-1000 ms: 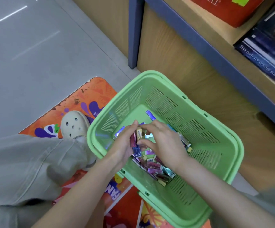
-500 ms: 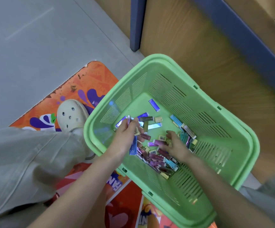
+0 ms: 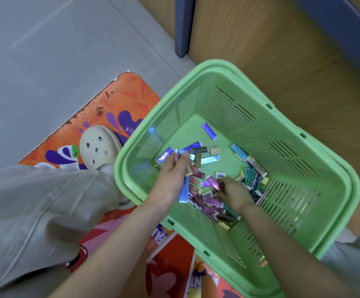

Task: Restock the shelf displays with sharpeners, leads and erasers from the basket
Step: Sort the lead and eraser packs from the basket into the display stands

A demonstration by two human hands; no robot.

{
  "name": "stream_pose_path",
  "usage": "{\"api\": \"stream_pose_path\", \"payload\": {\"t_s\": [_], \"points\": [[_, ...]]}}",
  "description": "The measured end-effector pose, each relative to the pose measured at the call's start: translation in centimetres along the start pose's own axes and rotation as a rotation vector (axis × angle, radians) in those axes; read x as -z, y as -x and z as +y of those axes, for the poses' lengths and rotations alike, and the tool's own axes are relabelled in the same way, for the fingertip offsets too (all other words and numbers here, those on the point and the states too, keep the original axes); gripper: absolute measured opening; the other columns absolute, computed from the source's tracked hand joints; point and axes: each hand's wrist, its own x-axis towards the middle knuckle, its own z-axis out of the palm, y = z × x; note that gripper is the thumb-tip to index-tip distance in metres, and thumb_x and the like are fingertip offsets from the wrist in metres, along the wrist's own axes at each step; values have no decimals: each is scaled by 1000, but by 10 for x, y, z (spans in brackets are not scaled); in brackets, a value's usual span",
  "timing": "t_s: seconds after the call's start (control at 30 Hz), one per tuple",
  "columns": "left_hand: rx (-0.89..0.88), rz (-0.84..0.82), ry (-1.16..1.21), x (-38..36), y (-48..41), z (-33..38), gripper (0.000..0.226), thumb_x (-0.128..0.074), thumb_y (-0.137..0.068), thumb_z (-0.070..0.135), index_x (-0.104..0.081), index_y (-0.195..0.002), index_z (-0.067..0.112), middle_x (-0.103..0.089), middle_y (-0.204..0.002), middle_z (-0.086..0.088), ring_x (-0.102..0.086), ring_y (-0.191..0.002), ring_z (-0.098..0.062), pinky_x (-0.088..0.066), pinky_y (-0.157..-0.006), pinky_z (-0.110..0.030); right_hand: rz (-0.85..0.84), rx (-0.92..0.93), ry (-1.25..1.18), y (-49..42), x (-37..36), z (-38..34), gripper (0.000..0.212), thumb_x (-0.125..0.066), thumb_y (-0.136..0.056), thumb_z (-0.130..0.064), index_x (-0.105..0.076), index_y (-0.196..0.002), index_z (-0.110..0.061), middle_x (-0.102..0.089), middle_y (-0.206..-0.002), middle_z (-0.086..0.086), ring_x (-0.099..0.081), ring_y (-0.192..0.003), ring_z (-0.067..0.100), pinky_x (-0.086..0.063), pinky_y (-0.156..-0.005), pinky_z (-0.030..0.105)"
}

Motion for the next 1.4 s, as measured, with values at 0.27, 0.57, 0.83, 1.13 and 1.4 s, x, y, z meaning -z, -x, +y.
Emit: {"api": "stream_pose_path", "payload": {"t_s": [0.27, 0.57, 0.83, 1.13, 1.4], "points": [[-21, 13, -8, -2, -4, -6, 24, -39, -100, 32, -49, -88, 13, -57, -78, -3, -58, -57, -13, -56, -65, -29, -10, -13, 9, 2, 11, -22, 32, -40, -100, -35, -56, -111, -9, -56, -107, 8, -54, -101, 23, -43, -92, 36], [48, 136, 278, -4, -28, -4, 13, -45, -99, 12, -53, -90, 7, -53, -79, -6, -55, -61, -17, -55, -53, -25, 300, 135, -1103, 27, 93, -117, 10, -53, -96, -18, -47, -102, -23, -55, -77, -2, -55, -60, 0, -49, -69, 23], [55, -69, 302, -1, -19, 1, 35, -42, -100, 28, -53, -121, 2, -70, -102, -12, -69, -77, -22, -57, -75, -44, 322, 287, -568, 38, 107, -127, 15, -56, -95, -24, -58, -100, -11, -65, -78, 2, -66, -64, 14, -52, -61, 28], [-58, 46, 119, 1, -21, -4, 15, -52, -96, 21, -52, -102, 7, -69, -80, -2, -63, -49, -14, -57, -65, -30, 369, 310, -541, 41, 94, -91, 25, -42, -101, -15, -60, -118, -9, -57, -107, 3, -58, -95, 15, -45, -91, 25], [-113, 40, -25, 10, -23, -4, 36, -53, -94, 28, -50, -123, 6, -64, -117, -18, -64, -54, -12, -54, -77, -33, -326, 51, -631, 29, 18, -53, 42, -58, -94, -23, -47, -134, -13, -54, -120, -1, -52, -110, 11, -42, -94, 22]]}}
